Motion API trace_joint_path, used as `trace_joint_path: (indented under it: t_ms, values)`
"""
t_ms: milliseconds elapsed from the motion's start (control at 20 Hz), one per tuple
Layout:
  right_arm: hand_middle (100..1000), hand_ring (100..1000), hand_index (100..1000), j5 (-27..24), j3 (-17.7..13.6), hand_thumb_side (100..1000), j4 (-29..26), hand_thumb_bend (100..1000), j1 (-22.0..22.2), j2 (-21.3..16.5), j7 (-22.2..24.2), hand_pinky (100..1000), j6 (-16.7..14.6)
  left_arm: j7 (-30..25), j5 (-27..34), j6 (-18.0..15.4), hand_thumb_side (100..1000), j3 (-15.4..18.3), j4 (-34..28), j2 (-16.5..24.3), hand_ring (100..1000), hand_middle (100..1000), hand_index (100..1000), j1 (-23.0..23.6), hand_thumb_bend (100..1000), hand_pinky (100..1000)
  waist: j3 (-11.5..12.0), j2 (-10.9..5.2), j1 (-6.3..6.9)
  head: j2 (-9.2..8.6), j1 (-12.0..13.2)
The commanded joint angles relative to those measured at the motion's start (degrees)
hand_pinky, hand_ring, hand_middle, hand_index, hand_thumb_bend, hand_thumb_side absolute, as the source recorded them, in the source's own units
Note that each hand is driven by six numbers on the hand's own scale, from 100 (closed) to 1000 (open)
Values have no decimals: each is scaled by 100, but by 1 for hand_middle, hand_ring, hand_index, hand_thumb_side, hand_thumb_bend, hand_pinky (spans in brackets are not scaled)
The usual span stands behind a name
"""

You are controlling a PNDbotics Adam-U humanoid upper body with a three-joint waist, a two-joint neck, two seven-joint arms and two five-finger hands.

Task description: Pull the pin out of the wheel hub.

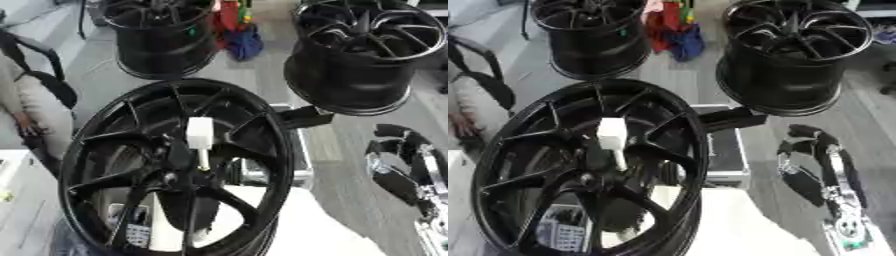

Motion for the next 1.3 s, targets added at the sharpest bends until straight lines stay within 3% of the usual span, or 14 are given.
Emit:
trace_joint_path:
  t_ms: [50, 200, 450, 800, 1050, 1300]
  values:
    - [669, 612, 754, -17, -40, 100, -104, 100, -59, -26, -18, 741, -4, 709, 186, 102, 419, 295, -54, 112, 754, 862, 936, 19, 848, 798, 15, -34, 4, -49, -17]
    - [668, 612, 754, -19, -38, 100, -106, 100, -62, -18, -11, 741, -6, 1395, 689, 174, 426, 469, -332, 8, 706, 818, 911, 171, 842, 752, 25, -24, -14, -33, -31]
    - [667, 612, 754, -26, -44, 100, -113, 100, -69, -6, -16, 741, -3, 2093, 1772, 128, 391, 748, -1201, -300, 643, 758, 841, 590, 711, 687, 32, -7, -45, -23, -22]
    - [667, 612, 755, -42, -49, 100, -113, 100, -118, 56, -26, 741, -4, 3418, 3127, 158, 313, 1377, -2762, -1432, 590, 690, 770, 1257, 609, 618, 51, 40, -117, -35, -32]
    - [666, 611, 755, -50, -35, 100, -104, 100, -145, 95, -17, 741, -9, 4097, 3457, 310, 267, 1696, -3413, -2312, 585, 678, 756, 1531, 583, 607, 75, 59, -157, -57, -46]
    - [666, 611, 755, -62, -37, 100, -90, 100, -144, 120, -21, 741, -14, 4388, 3534, 403, 233, 1843, -3570, -2972, 580, 669, 749, 1637, 565, 599, 102, 55, -173, -70, -56]
